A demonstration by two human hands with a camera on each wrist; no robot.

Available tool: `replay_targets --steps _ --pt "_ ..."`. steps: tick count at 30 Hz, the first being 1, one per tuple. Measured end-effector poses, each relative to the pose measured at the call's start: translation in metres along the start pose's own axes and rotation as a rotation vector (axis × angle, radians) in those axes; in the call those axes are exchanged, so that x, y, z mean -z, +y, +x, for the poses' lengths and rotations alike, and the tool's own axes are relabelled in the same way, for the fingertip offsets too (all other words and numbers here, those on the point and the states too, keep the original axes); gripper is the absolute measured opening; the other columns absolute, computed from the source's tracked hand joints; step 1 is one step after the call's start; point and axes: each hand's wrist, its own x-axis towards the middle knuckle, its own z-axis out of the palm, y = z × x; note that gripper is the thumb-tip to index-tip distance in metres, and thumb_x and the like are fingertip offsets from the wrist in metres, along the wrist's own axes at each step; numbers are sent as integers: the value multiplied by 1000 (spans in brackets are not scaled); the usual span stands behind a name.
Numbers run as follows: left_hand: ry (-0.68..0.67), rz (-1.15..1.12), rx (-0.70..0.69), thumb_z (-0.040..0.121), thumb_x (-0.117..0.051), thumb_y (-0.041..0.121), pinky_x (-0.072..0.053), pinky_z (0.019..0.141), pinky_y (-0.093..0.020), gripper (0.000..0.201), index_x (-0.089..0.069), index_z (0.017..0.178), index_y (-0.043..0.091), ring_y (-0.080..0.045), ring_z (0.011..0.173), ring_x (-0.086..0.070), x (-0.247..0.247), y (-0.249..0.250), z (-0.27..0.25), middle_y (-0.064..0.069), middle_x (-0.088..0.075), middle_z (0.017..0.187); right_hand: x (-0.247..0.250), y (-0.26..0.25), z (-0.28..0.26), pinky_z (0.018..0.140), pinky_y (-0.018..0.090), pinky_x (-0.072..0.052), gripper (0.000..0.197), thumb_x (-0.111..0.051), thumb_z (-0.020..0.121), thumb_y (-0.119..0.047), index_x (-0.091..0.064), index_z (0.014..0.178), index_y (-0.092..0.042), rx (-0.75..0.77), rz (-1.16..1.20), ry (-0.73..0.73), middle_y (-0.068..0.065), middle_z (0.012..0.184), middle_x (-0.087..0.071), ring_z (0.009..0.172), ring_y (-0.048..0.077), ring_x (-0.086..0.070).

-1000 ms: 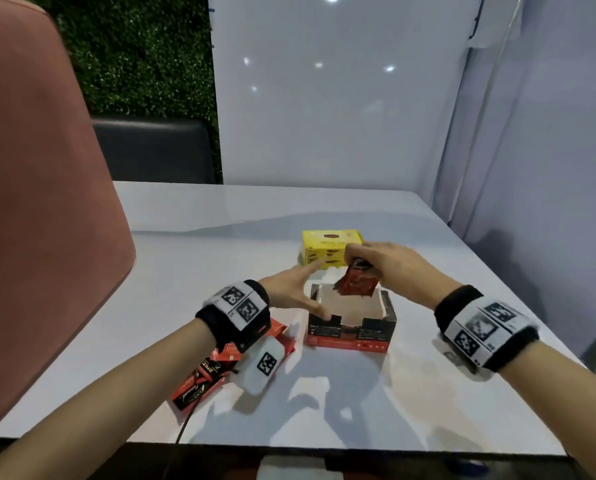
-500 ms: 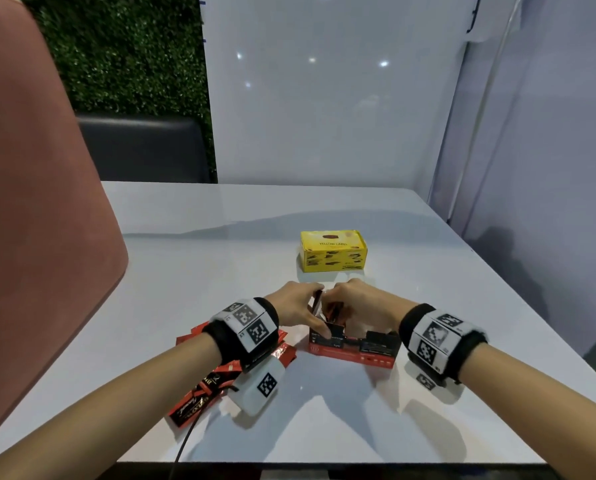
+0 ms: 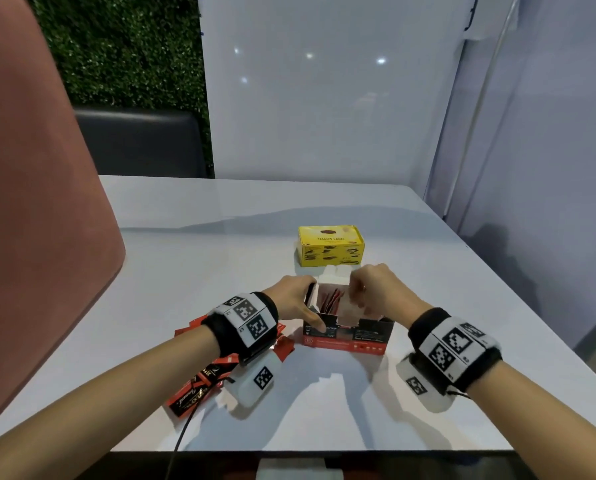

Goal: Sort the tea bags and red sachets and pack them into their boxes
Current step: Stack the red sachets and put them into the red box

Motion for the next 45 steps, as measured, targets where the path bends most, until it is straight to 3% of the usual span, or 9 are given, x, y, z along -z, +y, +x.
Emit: replay_targets --steps 3,9,16,25,28,32,36,39,45 --pt "-7 11 3 66 -82 31 -45 89 -31 68 -49 122 7 -22 108 -54 -1 2 0 -9 -59 120 -8 -10 1 81 28 -54 18 -57 87 -2 -70 99 -6 56 59 -129 12 104 -69 92 25 -67" --pt "-104 33 -65 68 -81 24 -43 96 -29 67 -47 125 11 -22 114 -53 3 8 0 -6 -57 124 -21 -14 9 85 41 -53 19 -56 85 -5 -66 101 -6 164 51 -160 12 100 -69 93 28 -64" --pt "-223 46 -116 69 -81 19 -45 98 -37 72 -43 129 8 -25 115 -52 5 0 21 -9 -53 127 -15 12 29 89 34 -50 24 -57 86 -8 -65 108 -5 139 -47 -296 4 97 -65 88 21 -59" --pt "-281 28 -49 66 -82 14 -47 93 -39 75 -42 129 3 -29 113 -51 12 16 16 -14 -49 125 12 -19 8 88 26 -39 31 -46 94 -13 -51 125 -10 184 -41 -424 8 124 -60 115 27 -56" --pt "-246 21 -32 71 -79 15 -43 99 -36 86 -29 140 4 -30 123 -47 11 15 12 -16 -46 136 15 -23 7 86 25 -39 33 -47 95 -13 -50 128 -8 164 -95 -481 9 125 -58 118 28 -54" --pt "-99 -39 -21 76 -75 25 -34 103 -25 107 2 150 14 -24 135 -37 27 7 -20 -8 -29 152 6 -7 13 84 30 -51 24 -61 85 -11 -66 108 -5 12 -77 -377 14 107 -68 97 26 -65" --pt "133 -193 138 86 -65 20 -42 99 -30 67 -31 144 13 -23 123 -50 56 -38 -73 -12 -46 140 9 -16 -12 84 34 -49 18 -54 90 -8 -64 103 -1 40 -149 16 19 106 -65 97 32 -61" --pt "91 -170 297 90 -56 7 -48 88 -33 43 -46 132 3 -28 114 -55 58 -77 -104 -18 -55 129 -8 -48 -37 76 33 -48 17 -49 89 -1 -64 98 -1 183 -18 281 17 104 -64 96 33 -60" --pt "88 -85 531 80 -70 15 -49 73 -29 39 -56 115 3 -21 97 -52 32 -116 -132 -16 -58 120 -72 -121 -26 81 26 -47 28 -52 92 -14 -59 118 -5 254 -92 -136 14 115 -64 101 27 -61"
